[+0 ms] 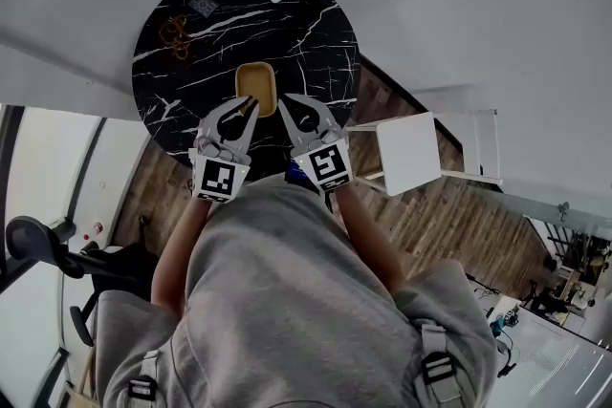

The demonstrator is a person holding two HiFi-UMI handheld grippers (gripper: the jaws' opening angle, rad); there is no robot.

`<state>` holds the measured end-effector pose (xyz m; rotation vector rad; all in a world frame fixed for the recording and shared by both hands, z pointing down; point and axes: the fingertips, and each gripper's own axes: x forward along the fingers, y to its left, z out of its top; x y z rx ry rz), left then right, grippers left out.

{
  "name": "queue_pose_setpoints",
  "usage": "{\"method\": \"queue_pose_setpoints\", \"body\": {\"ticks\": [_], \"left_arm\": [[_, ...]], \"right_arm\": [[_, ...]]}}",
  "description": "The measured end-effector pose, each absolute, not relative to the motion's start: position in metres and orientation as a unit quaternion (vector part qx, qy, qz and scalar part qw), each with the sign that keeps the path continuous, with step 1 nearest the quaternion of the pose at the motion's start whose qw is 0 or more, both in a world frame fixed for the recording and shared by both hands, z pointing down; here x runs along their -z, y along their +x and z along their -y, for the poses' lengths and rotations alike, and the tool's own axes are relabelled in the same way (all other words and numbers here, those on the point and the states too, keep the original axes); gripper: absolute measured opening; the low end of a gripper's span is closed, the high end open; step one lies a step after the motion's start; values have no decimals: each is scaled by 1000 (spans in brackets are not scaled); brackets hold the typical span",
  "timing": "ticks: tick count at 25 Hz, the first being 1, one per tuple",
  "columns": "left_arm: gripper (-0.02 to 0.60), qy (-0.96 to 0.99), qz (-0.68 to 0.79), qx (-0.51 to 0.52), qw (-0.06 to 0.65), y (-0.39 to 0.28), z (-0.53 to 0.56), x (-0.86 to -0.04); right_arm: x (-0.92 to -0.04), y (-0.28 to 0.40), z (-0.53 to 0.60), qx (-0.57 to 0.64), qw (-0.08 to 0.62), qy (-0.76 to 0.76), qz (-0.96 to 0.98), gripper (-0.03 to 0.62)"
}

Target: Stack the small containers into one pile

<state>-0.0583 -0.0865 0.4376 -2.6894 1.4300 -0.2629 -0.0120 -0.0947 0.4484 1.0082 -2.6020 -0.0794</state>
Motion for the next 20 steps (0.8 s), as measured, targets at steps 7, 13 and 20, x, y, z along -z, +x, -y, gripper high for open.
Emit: {"method": "queue_pose_setpoints", "body": {"ticks": [7,13,20], "left_arm": [[31,-877,-468,97,40,-60,86,-445],[31,-878,-466,102,35,-60,85,-451],[31,-879,-458,128,39,-57,83,-466]], "right_arm": [[-452,-13,93,28,188,355,915,11],[-454,-18,90,31,189,347,918,11],[-458,-15,93,35,197,353,914,11]]}}
